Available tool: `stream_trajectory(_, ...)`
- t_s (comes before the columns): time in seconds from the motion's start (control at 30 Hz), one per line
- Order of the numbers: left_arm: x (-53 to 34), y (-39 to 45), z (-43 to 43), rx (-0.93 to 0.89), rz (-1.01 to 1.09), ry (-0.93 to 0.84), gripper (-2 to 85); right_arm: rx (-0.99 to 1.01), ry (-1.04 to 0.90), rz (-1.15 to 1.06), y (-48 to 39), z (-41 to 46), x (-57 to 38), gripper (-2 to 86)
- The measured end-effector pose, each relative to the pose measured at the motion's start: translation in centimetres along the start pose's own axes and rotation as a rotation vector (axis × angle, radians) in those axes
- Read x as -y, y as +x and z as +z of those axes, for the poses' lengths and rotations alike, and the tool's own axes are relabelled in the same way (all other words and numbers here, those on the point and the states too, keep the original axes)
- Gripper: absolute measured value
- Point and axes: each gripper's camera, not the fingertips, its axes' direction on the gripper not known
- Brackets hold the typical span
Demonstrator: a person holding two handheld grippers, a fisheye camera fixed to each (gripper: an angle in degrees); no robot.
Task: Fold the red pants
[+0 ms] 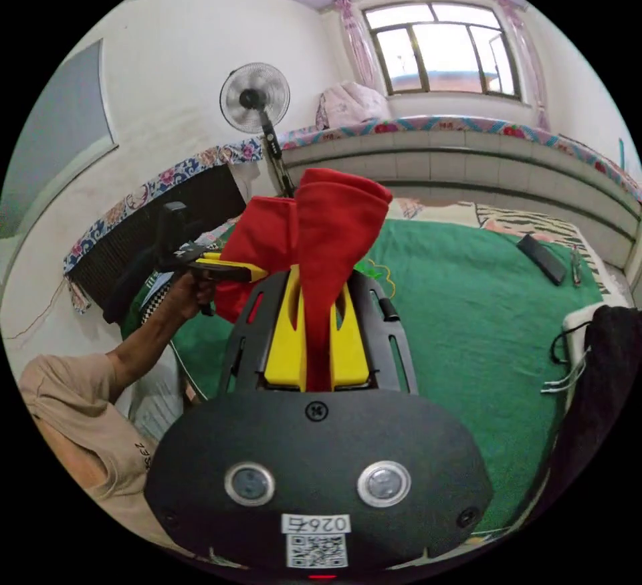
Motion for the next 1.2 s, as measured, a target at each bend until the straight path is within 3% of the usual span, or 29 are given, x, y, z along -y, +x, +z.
stream_trajectory(0.23,15.3,17.4,15.2,-0.2,0.389,-0.065,6.8,-0.32,0.233,0.197,7.3,-16.8,-7.8,0.7)
stream_trajectory(0.37,21.6,27.0,28.7,-0.299,0.547,-0.159,7.4,-0.478,0.367,0.474,14.7,-23.3,-14.6,2.0)
stream_trajectory(0.47,22.7,29.4,39.3,-0.227,0.482,-0.416,6.4,-0.697,0.243,0.751,20.8,-23.8,-19.8,4.9)
stream_trajectory(0.5,22.5,29.5,40.5,-0.173,0.449,-0.431,6.1,-0.753,0.201,0.813,21.6,-23.8,-21.9,5.6)
stream_trajectory(0.63,18.3,30.7,39.3,-0.121,0.447,-0.193,3.6,-0.74,0.412,0.724,17.2,-25.0,-26.8,5.4)
stream_trajectory(0.77,11.3,34.9,35.7,-0.09,0.59,0.109,-0.5,-0.964,0.504,0.436,8.8,-23.0,-25.8,1.4)
stream_trajectory(0.87,7.4,38.9,37.4,0.04,0.689,0.139,-0.7,-0.92,0.36,0.215,6.6,-18.5,-23.1,-0.5)
stream_trajectory(0.93,5.9,40.4,40.6,0.244,0.744,0.051,-0.7,-0.89,0.149,0.194,7.5,-14.8,-22.1,-0.7)
stream_trajectory(1.0,4.2,40.5,43.0,0.315,0.814,0.008,-0.8,-0.888,-0.146,0.218,9.0,-9.9,-23.3,-0.9)
stream_trajectory(1.2,0.4,38.9,39.1,0.204,0.673,-0.043,-0.8,-0.906,0.056,0.195,3.8,-8.8,-26.5,-0.9)
